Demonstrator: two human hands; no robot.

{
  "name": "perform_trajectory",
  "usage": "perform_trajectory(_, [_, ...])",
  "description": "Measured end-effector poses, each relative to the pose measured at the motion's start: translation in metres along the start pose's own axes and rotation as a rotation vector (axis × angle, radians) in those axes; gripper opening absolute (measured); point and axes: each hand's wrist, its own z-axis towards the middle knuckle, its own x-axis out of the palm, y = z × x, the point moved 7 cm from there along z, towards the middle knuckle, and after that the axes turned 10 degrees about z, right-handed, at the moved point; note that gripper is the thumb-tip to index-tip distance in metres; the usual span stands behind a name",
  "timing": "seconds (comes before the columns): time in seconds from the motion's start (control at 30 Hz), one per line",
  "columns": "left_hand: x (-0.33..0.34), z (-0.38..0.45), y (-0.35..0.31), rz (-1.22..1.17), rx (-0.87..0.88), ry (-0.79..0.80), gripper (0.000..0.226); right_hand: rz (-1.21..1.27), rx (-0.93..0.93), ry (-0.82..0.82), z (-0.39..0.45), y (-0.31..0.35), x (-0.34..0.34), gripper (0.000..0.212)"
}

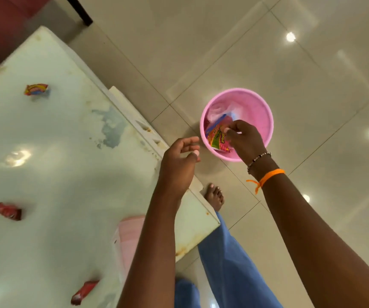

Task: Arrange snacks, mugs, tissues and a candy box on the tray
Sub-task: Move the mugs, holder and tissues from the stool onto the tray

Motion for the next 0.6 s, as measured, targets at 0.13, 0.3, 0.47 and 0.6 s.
perform_trajectory(0.13, [-0.034,-0.044,0.006,-0.116,0.034,-0.100,0.025,0.202,-0.091,0.117,-0.075,0.046,0.036,0.032])
perform_trajectory(0.3, [-0.092,-0.124,0.044,-0.280,0.082,-0.255,0.025,0.350,-0.117,0.284,-0.188,0.074,0.101,0.030])
perform_trajectory(0.47, [-0.160,-0.210,0.129,-0.438,0.060,-0.454,0.021,0.341,-0.152,0.461,-0.307,0.069,0.177,0.026])
perform_trajectory(0.6, [-0.212,-0.278,0.217,-0.537,0.035,-0.560,0.022,0.264,-0.126,0.594,-0.393,0.045,0.246,0.025])
